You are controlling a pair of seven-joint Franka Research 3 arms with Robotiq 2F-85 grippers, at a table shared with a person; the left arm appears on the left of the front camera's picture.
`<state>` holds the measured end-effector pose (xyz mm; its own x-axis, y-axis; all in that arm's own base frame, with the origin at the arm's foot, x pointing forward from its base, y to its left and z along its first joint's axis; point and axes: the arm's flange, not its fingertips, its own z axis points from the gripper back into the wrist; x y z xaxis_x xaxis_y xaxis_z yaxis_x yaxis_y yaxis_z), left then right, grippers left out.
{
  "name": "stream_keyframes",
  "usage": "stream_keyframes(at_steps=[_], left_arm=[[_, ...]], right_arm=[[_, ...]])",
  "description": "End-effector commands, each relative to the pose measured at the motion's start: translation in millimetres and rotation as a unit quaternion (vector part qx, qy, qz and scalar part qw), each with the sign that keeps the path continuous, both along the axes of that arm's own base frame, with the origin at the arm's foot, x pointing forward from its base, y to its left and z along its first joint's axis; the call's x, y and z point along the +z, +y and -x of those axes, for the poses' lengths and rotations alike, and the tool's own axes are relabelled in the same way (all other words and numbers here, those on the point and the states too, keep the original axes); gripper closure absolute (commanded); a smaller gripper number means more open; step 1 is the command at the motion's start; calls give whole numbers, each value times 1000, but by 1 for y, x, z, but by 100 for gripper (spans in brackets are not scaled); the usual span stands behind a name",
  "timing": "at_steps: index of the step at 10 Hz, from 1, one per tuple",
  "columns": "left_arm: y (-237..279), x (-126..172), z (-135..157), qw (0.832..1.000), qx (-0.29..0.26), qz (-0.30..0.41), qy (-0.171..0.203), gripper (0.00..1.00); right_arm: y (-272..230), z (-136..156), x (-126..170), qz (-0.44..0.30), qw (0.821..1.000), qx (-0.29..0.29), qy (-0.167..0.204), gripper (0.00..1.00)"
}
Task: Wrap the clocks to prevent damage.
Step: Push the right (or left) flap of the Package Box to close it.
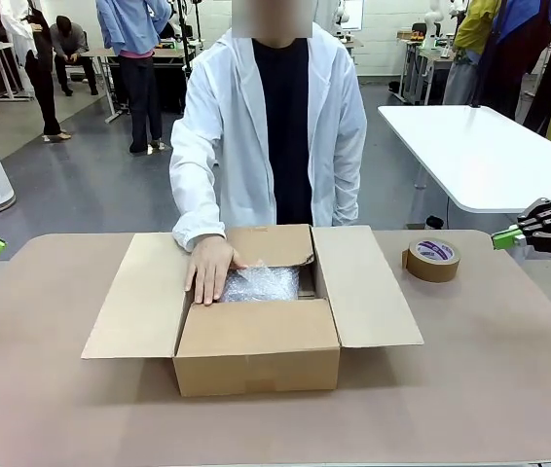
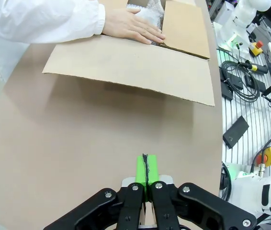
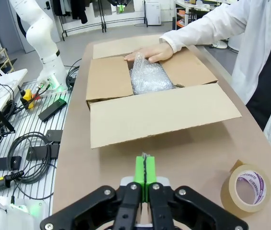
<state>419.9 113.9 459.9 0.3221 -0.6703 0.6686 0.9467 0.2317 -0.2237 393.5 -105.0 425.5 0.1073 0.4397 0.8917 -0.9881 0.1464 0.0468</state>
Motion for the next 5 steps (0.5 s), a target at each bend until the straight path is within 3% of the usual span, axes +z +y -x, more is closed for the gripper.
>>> stream_keyframes(at_steps=[1, 5], left_arm=[[0, 3, 1, 1000, -4, 12, -9, 100], [0, 3, 1, 1000, -4, 12, -9, 100]], right_arm=[[0, 1, 2, -3, 1000, 3, -3, 99], [0, 1, 2, -3, 1000, 3, -3, 99]])
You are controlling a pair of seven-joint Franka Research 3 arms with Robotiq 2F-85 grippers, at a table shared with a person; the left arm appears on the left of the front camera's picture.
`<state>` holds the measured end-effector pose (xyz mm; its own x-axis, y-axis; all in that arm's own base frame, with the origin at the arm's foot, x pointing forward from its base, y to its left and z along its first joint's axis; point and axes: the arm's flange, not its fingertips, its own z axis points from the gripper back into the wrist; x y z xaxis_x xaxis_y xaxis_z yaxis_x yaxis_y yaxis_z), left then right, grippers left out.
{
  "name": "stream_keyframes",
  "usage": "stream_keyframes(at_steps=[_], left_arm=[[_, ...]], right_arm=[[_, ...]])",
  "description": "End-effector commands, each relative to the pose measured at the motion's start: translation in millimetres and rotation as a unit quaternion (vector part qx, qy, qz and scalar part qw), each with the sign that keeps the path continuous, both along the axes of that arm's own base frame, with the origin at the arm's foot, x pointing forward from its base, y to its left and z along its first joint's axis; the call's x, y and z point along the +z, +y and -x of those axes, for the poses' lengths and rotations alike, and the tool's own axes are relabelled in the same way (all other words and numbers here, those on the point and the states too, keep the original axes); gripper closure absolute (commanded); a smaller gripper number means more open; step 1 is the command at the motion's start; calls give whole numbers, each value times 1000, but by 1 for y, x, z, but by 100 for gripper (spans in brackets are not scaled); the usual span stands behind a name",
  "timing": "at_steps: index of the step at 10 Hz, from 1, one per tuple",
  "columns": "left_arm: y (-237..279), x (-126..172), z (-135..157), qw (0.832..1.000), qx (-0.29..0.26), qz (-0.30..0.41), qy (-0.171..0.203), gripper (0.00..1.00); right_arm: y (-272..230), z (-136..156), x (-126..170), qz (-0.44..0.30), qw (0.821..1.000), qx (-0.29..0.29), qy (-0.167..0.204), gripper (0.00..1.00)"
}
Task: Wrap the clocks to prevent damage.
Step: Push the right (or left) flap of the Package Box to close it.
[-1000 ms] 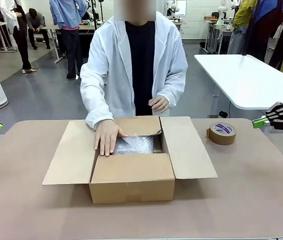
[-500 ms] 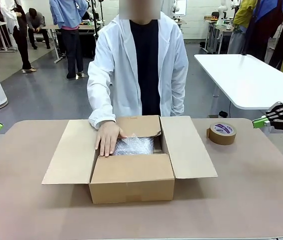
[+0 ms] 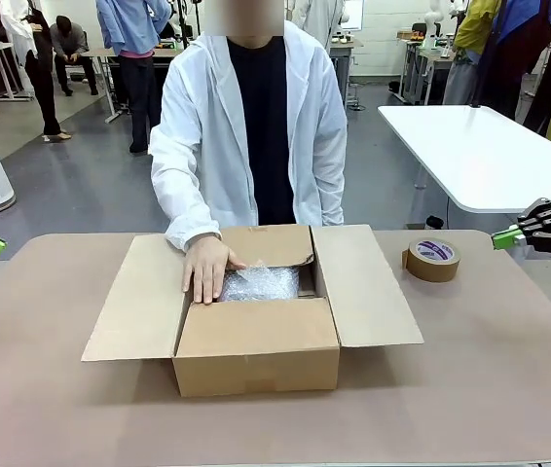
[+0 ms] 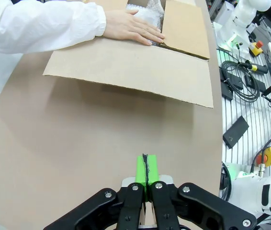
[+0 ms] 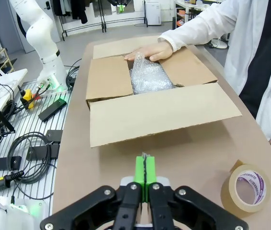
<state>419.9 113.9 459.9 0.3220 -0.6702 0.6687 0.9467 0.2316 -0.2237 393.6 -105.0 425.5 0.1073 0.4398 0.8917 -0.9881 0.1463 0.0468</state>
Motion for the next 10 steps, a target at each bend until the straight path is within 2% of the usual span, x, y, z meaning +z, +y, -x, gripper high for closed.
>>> stream_keyframes(at_steps=[1, 10], left_arm=[[0, 3, 1, 1000, -4, 12, -9, 100], [0, 3, 1, 1000, -4, 12, -9, 100]], right_arm=[[0, 1, 2, -3, 1000, 3, -3, 99], [0, 0, 0, 0, 1000, 0, 0, 99]])
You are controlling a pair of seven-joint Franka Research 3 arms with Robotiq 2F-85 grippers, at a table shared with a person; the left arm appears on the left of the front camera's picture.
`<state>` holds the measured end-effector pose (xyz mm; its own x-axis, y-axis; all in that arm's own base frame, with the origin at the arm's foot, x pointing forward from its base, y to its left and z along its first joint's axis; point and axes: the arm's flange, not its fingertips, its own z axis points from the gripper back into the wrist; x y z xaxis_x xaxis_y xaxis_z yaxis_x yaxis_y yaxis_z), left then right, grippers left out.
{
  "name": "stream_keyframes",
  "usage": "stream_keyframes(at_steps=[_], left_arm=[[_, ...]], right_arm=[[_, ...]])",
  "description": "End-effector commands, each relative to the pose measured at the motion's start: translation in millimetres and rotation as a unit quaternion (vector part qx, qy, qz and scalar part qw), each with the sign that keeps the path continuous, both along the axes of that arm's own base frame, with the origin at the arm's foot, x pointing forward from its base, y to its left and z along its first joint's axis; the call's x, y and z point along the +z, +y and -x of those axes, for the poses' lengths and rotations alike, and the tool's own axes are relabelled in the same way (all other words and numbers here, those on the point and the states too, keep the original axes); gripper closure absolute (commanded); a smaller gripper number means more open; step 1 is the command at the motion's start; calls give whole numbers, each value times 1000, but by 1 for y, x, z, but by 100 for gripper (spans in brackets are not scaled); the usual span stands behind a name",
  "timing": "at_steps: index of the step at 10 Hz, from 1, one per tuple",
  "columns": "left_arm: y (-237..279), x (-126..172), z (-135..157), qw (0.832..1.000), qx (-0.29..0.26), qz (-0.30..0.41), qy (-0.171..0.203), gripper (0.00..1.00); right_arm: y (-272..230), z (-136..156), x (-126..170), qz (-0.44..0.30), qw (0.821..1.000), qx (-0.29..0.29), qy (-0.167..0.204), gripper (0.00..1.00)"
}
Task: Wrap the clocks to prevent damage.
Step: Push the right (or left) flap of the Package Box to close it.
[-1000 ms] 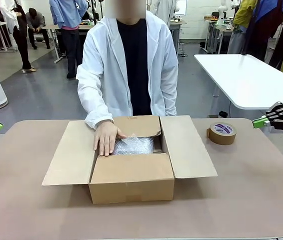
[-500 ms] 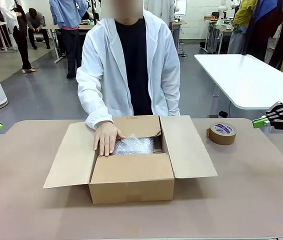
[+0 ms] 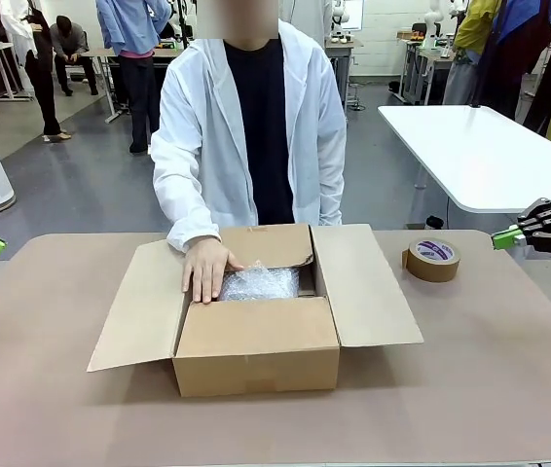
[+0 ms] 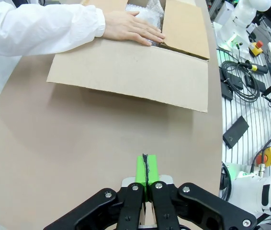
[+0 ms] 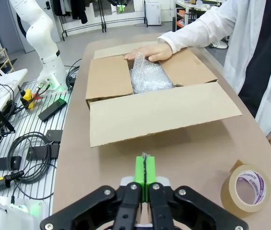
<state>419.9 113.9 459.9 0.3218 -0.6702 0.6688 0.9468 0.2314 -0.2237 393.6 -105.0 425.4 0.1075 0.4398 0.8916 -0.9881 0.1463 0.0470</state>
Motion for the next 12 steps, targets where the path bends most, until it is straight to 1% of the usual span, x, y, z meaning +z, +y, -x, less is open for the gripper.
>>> stream_keyframes(at_steps=[1, 2, 4, 6, 8, 10, 12], left_arm=[[0, 3, 1, 1000, -4, 12, -9, 100], [0, 3, 1, 1000, -4, 12, -9, 100], [0, 3, 1, 1000, -4, 12, -9, 100], [0, 3, 1, 1000, -4, 12, -9, 100], [0, 3, 1, 1000, -4, 12, -9, 100], [0, 3, 1, 1000, -4, 12, -9, 100], [0, 3, 1, 1000, -4, 12, -9, 100]], right_arm=[[3, -11, -14, 23, 1000, 5, -18, 99], [7, -21, -30, 31, 999, 17, -22, 99], [17, -39, -64, 36, 999, 33, -14, 99], [30, -51, -94, 40, 998, 41, 6, 99], [50, -62, -118, 53, 996, 56, 33, 99], [70, -68, -127, 53, 995, 72, 44, 99], [76, -67, -125, 41, 996, 65, 49, 99]])
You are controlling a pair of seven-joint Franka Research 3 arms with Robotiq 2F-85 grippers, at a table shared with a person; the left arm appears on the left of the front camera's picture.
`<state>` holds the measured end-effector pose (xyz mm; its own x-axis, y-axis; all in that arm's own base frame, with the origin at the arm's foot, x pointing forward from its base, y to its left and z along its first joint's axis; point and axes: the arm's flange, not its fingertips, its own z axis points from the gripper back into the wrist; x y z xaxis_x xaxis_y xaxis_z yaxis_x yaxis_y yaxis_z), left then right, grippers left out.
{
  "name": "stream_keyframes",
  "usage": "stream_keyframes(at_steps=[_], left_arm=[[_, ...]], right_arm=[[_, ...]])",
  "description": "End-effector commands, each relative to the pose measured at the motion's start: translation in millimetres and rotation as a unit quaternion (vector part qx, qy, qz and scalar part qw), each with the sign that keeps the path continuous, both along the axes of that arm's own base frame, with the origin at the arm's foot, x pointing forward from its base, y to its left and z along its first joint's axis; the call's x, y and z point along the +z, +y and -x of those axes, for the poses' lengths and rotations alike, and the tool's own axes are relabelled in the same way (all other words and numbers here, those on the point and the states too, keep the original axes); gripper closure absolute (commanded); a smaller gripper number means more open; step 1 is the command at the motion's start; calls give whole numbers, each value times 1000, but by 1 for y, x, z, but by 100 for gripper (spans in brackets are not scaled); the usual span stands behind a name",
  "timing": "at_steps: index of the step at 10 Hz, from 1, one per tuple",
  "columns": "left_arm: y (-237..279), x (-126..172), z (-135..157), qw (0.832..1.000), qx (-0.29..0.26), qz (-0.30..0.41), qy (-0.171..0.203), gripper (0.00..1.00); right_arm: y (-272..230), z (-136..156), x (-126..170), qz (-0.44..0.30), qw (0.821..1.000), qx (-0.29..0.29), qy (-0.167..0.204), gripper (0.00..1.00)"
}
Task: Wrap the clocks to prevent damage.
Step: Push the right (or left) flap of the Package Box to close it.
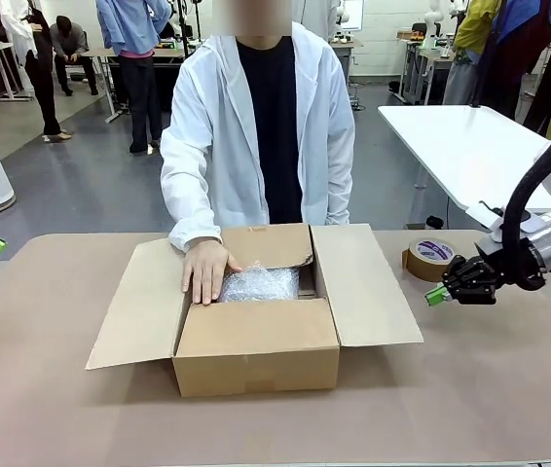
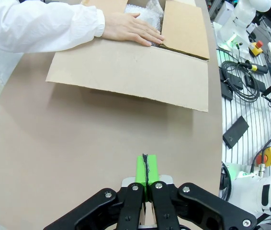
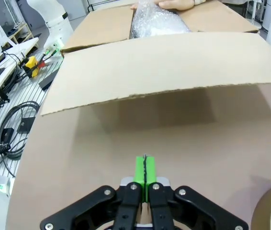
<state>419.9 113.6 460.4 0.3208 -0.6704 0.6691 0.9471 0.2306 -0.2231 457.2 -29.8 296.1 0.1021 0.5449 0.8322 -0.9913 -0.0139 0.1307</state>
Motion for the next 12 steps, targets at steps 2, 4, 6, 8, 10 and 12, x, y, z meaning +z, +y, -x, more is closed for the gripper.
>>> stream_keyframes(at_steps=[2, 4, 6, 8, 10, 12], left_arm=[[0, 2, 1, 1000, -3, 12, -9, 100], [0, 2, 1, 1000, -3, 12, -9, 100], [0, 2, 1, 1000, -3, 12, -9, 100], [0, 2, 1, 1000, -3, 12, -9, 100], [0, 2, 1, 1000, -3, 12, -9, 100], [0, 2, 1, 1000, -3, 12, -9, 100]], right_arm=[[-5, 1, 0, 3, 1000, 0, -1, 99], [-5, 1, 0, 3, 1000, 0, -1, 99], [-5, 1, 0, 3, 1000, 0, -1, 99], [6, -5, -6, -4, 1000, -6, -2, 99], [21, -14, -16, -21, 999, 1, -29, 99], [39, -24, -26, -40, 998, 11, -43, 99]])
